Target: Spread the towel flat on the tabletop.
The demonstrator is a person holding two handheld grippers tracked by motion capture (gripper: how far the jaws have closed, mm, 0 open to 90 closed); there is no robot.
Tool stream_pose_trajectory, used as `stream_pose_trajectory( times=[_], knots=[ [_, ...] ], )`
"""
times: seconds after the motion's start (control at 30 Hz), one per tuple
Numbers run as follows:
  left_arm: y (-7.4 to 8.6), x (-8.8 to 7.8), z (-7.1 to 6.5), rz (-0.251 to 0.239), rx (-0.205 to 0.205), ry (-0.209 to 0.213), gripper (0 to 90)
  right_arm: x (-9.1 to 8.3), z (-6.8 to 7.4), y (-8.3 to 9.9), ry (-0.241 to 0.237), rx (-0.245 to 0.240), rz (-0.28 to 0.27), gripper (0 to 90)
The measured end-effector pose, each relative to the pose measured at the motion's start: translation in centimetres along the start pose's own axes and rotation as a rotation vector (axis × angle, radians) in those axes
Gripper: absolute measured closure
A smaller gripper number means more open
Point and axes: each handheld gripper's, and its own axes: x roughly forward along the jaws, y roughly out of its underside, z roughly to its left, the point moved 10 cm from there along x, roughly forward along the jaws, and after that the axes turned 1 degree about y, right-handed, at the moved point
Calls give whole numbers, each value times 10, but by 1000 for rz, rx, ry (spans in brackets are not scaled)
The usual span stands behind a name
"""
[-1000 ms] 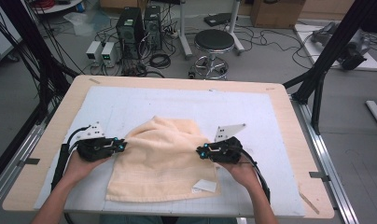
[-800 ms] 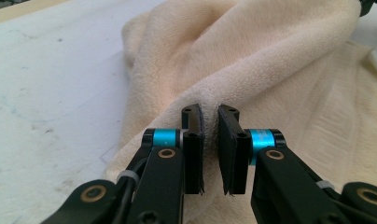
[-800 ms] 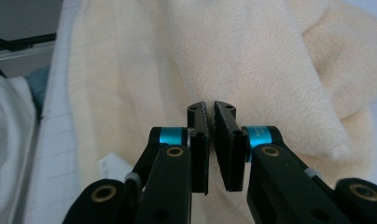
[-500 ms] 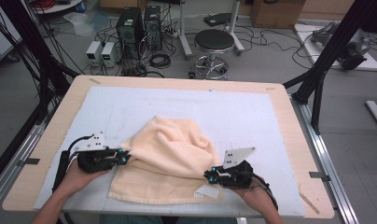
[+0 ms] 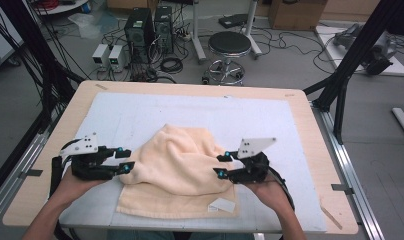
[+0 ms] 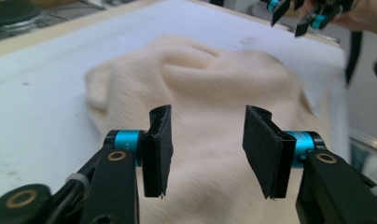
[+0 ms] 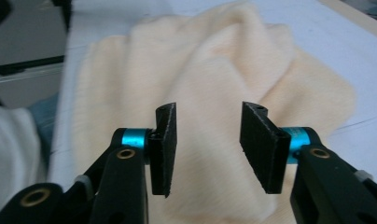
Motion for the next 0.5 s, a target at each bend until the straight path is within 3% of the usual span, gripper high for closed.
stream_pose_trajectory(
  times=[0.13,0.23,0.3,0.33,0.43,0.5],
  knots=[
    [3,19,22,15,-33,-54,504,21,-20,-3,-21,42,-3,524],
    [11,34,35,34,-73,-68,493,38,-27,6,-58,64,26,520],
    [21,43,43,76,-90,-81,472,46,-28,15,-81,81,77,539],
    [27,47,46,102,-96,-89,469,49,-29,20,-85,80,100,570],
    [38,56,48,153,-122,-76,497,51,-28,26,-97,89,142,779],
    [41,60,47,172,-102,-79,631,48,-27,26,-100,74,149,839]
  ],
)
